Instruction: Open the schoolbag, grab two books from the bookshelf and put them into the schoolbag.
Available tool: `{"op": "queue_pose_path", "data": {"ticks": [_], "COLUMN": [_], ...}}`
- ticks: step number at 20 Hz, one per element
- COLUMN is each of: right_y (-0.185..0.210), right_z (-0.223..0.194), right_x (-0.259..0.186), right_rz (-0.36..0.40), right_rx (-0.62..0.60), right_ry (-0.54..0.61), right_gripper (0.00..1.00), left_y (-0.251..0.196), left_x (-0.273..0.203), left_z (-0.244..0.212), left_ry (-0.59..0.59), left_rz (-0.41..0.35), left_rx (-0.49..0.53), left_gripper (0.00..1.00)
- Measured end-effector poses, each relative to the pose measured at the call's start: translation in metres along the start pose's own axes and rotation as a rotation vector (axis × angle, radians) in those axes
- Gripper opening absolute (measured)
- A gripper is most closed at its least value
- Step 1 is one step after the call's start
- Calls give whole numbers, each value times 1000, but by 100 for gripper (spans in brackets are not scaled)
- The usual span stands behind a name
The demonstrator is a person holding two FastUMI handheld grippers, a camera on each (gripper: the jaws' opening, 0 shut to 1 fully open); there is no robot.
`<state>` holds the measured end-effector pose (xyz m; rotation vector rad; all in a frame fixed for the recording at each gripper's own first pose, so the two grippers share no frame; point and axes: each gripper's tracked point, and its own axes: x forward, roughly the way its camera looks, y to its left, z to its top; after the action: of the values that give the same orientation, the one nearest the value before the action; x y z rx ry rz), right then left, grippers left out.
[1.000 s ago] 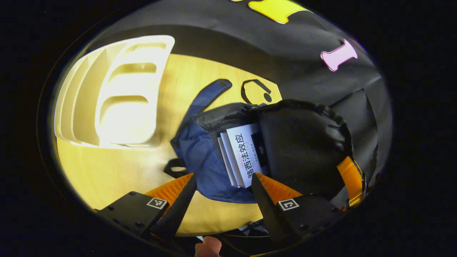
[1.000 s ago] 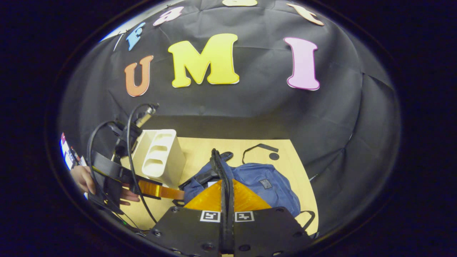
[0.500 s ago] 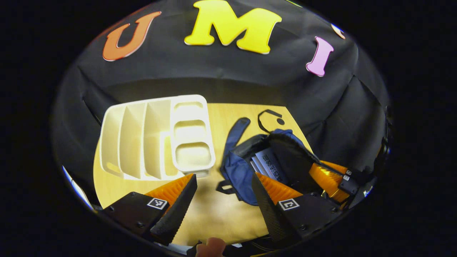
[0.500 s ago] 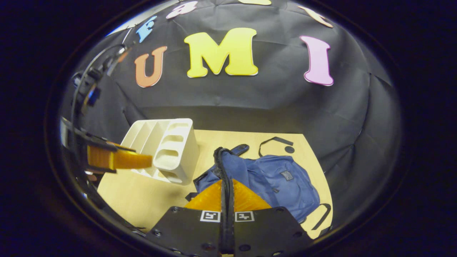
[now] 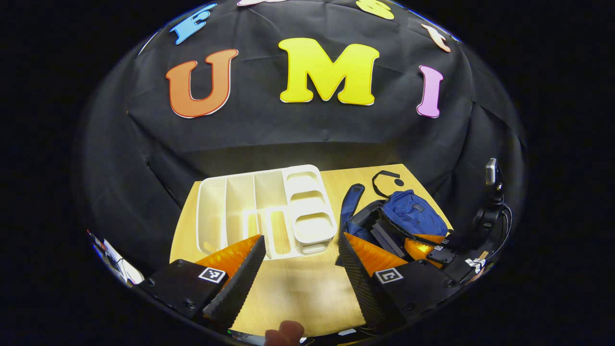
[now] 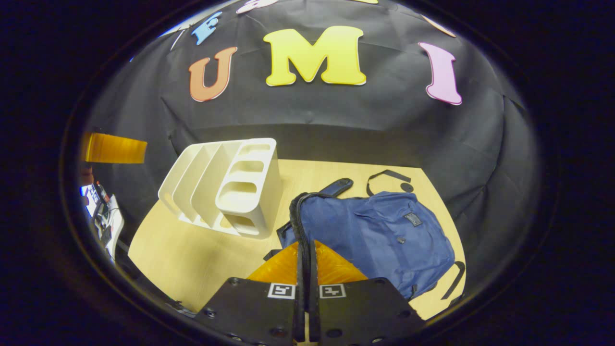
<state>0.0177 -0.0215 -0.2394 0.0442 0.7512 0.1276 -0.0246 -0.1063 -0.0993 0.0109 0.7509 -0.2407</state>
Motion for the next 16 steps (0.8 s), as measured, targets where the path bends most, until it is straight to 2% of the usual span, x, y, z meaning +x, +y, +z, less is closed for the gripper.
{"op": "queue_pose_path", "data": {"ticks": [1,4,6,7,8,12,16], "right_y": [4,14,18,20,22,28,35], "right_z": [-6,-14,-18,-18,-16,11,60], "right_x": [3,8,8,7,5,-13,-45], "right_rz": [3,7,5,3,0,-7,-21], "right_rx": [3,17,24,27,30,23,-5], "right_ry": [6,15,14,9,-1,-94,-256], "right_gripper": [12,20,30,43,51,98,94], "left_y": [8,23,19,19,19,19,20], "left_x": [-4,-14,-10,-10,-9,-12,-15], "left_z": [2,8,12,14,12,14,22], "left_ry": [-22,-86,-118,-135,-146,-176,-246], "left_rz": [17,46,47,49,50,51,68], "left_rx": [1,-5,-7,-7,-7,4,30], "left_gripper": [96,96,96,96,96,96,97]}}
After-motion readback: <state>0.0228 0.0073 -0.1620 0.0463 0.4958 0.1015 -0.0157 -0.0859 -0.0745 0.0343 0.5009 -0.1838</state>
